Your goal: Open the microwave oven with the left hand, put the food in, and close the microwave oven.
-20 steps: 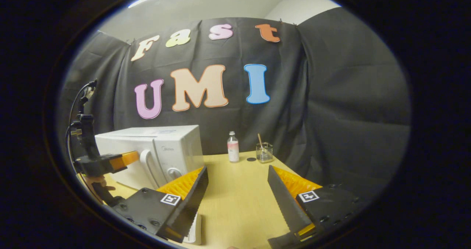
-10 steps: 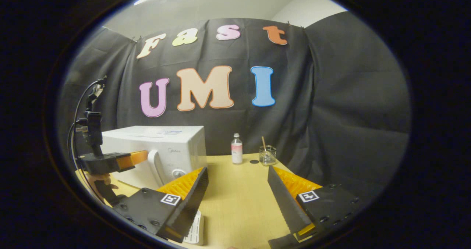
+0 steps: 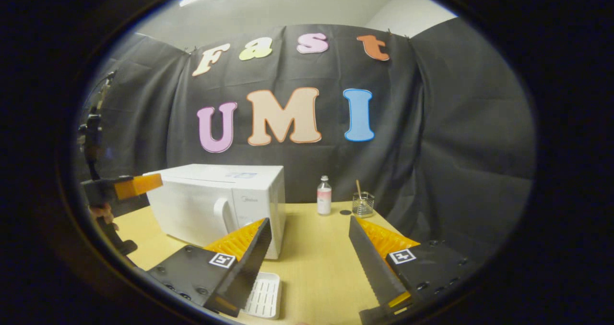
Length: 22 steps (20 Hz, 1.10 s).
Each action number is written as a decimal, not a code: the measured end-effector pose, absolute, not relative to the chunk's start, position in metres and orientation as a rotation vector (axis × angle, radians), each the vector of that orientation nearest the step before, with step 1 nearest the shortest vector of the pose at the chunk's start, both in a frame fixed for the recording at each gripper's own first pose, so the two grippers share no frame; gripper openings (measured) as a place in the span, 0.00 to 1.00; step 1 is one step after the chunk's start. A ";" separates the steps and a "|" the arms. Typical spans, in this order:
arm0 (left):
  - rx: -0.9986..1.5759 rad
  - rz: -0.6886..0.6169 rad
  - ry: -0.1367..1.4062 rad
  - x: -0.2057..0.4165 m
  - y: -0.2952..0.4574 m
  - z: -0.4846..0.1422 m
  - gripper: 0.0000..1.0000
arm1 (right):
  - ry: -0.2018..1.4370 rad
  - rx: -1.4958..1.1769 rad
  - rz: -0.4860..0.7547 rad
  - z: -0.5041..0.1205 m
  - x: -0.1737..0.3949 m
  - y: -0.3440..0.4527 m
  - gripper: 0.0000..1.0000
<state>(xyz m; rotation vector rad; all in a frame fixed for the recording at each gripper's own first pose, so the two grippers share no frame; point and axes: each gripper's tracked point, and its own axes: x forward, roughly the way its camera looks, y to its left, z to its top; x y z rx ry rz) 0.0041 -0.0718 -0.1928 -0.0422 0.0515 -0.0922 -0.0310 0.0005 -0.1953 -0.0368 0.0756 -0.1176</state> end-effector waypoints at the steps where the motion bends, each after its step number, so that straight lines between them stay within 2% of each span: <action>1: -0.040 -0.067 0.048 -0.005 -0.062 -0.185 0.12 | 0.069 -0.024 -0.102 -0.188 -0.032 0.007 0.99; 3: -0.053 -0.050 0.026 -0.023 -0.051 -0.164 0.18 | 0.058 -0.006 -0.074 -0.174 -0.034 0.019 0.99; 4: -0.062 -0.046 0.008 -0.031 -0.048 -0.153 0.26 | 0.049 -0.013 -0.072 -0.167 -0.036 0.021 0.99; 5: -0.060 -0.034 -0.008 -0.039 -0.043 -0.142 0.22 | 0.042 -0.028 -0.079 -0.158 -0.038 0.022 0.99; 6: -0.048 -0.022 -0.020 -0.046 -0.036 -0.135 0.37 | 0.040 -0.041 -0.083 -0.152 -0.038 0.022 0.99; 7: -0.030 -0.003 -0.028 -0.052 -0.030 -0.128 0.42 | 0.033 -0.053 -0.087 -0.143 -0.040 0.024 0.91; 9: -0.011 0.025 -0.056 -0.062 -0.022 -0.112 0.86 | 0.016 -0.069 -0.099 -0.126 -0.039 0.025 0.91; 10: -0.003 0.031 -0.063 -0.063 -0.019 -0.111 0.98 | 0.004 -0.075 -0.099 -0.119 -0.041 0.028 0.91; 15: 0.032 0.054 -0.069 -0.067 -0.013 -0.102 0.96 | -0.014 -0.112 -0.065 -0.096 -0.045 0.041 0.92; 16: 0.028 0.050 -0.071 -0.068 -0.016 -0.100 0.94 | -0.019 -0.116 -0.060 -0.092 -0.047 0.042 0.92; 21: 0.002 0.021 -0.084 -0.070 -0.032 -0.098 0.96 | -0.034 -0.109 -0.038 -0.087 -0.061 0.045 0.92; 22: 0.000 0.018 -0.083 -0.070 -0.033 -0.099 0.94 | -0.037 -0.115 -0.041 -0.087 -0.064 0.042 0.92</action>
